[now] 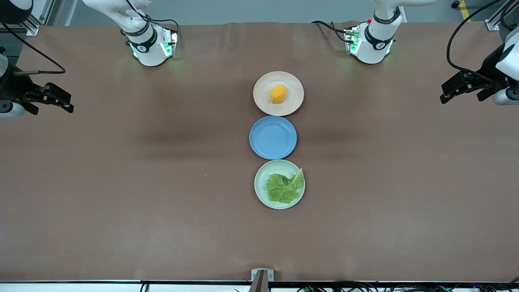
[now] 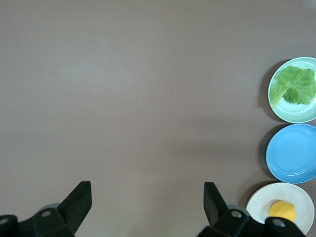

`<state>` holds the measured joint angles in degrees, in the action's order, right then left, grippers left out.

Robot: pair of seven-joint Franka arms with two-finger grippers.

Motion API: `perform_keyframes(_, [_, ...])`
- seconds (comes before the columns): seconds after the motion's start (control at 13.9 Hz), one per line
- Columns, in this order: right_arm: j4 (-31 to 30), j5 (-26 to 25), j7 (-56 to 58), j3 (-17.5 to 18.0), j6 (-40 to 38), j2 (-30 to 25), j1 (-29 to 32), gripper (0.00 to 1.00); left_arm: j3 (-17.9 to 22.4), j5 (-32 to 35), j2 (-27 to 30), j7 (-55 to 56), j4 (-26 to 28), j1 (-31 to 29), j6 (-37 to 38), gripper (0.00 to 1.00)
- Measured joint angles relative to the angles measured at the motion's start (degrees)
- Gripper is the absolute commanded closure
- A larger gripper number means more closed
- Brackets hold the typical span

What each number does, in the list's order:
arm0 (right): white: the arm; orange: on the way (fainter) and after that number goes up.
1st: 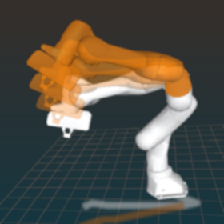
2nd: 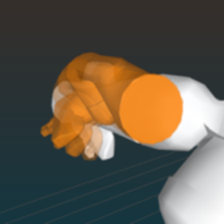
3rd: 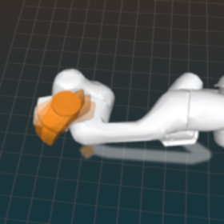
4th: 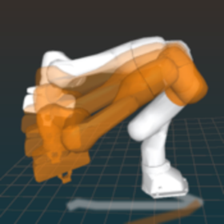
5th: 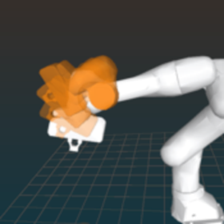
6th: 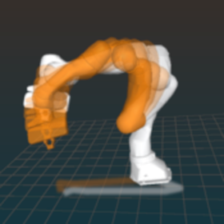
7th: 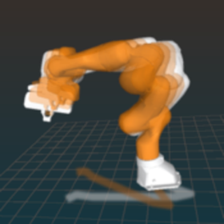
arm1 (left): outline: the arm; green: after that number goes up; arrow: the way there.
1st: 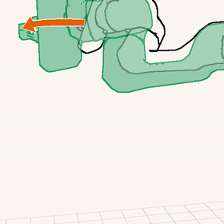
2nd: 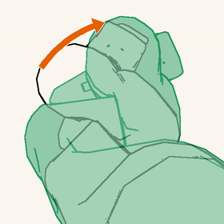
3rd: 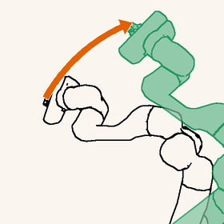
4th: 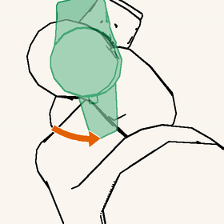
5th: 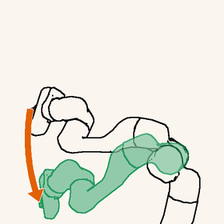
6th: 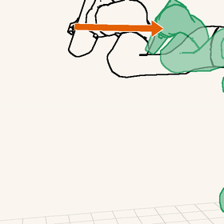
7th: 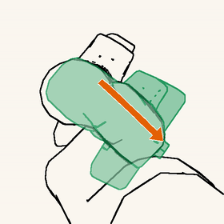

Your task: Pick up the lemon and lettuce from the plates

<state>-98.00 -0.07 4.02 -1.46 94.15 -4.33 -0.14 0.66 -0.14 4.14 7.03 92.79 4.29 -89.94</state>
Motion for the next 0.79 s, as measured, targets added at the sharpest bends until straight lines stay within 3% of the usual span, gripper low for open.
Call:
perform_keyframes(0.58, [0.0,1.7,-0.8,-0.1,-0.2,0.2,0.0,0.0,0.0,-1.4,-0.3,0.0,0.0,0.0,0.0,0.0])
perform_keyframes(0.79, [0.0,1.8,-0.9,-0.2,-0.3,0.2,0.0,0.0,-0.4,-3.2,-3.0,0.3,0.0,0.5,-0.3,0.0])
